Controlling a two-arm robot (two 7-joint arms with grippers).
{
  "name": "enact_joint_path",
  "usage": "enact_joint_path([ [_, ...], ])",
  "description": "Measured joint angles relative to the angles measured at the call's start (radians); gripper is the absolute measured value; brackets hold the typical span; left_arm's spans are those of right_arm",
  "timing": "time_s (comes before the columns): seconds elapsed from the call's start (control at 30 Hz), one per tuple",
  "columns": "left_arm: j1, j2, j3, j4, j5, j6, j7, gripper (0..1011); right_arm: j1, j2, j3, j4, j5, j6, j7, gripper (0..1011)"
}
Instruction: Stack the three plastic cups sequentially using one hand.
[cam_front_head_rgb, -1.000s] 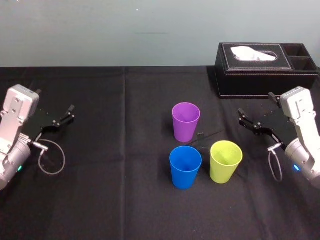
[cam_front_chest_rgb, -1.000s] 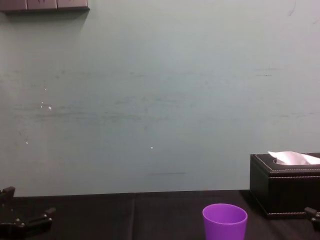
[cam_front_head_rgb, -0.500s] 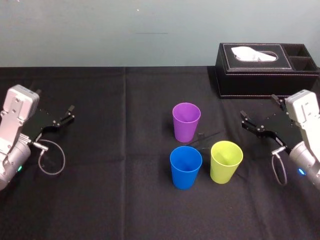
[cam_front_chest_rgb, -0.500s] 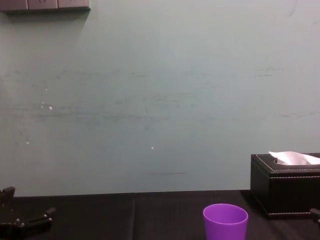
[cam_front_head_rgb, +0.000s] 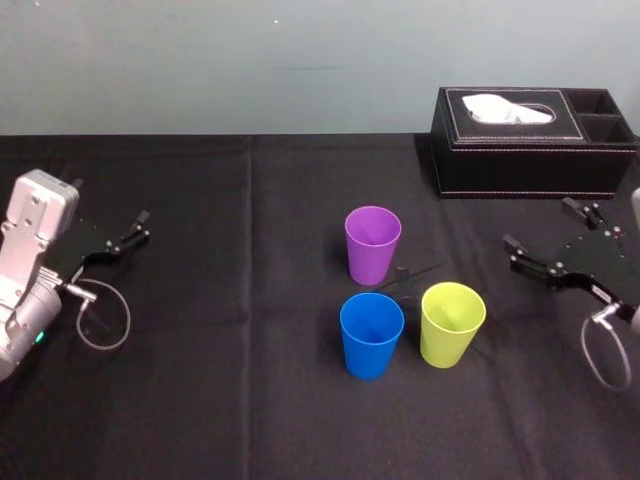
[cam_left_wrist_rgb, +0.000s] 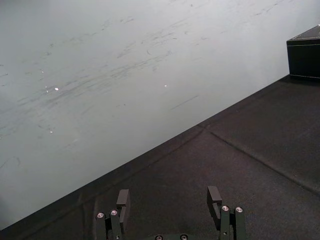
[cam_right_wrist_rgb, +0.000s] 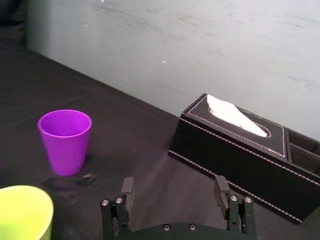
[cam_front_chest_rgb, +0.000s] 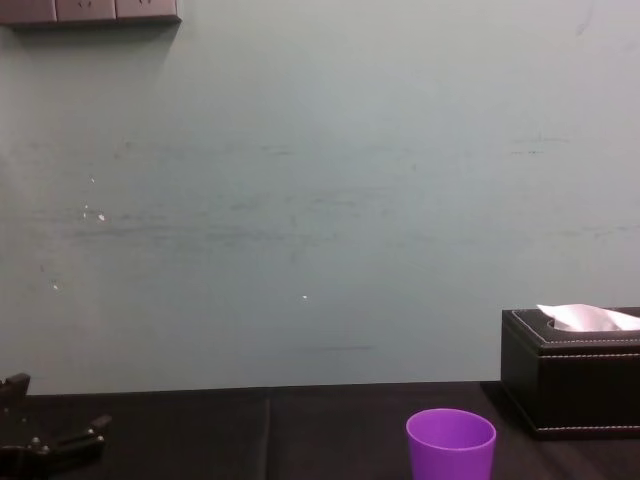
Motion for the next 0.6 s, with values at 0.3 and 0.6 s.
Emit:
enact_joint_path([
  [0.3,0.000,0.000,0.000,0.000,0.000,0.000,0.000,1011,-0.069,0.077,0.075,-0.081,0.097,0.051,0.121,1002],
  [0.6,0.000,0.000,0.000,0.000,0.000,0.000,0.000,1011,-0.121,0.120,0.117,-0.112,0.144,0.064,0.220,1003],
])
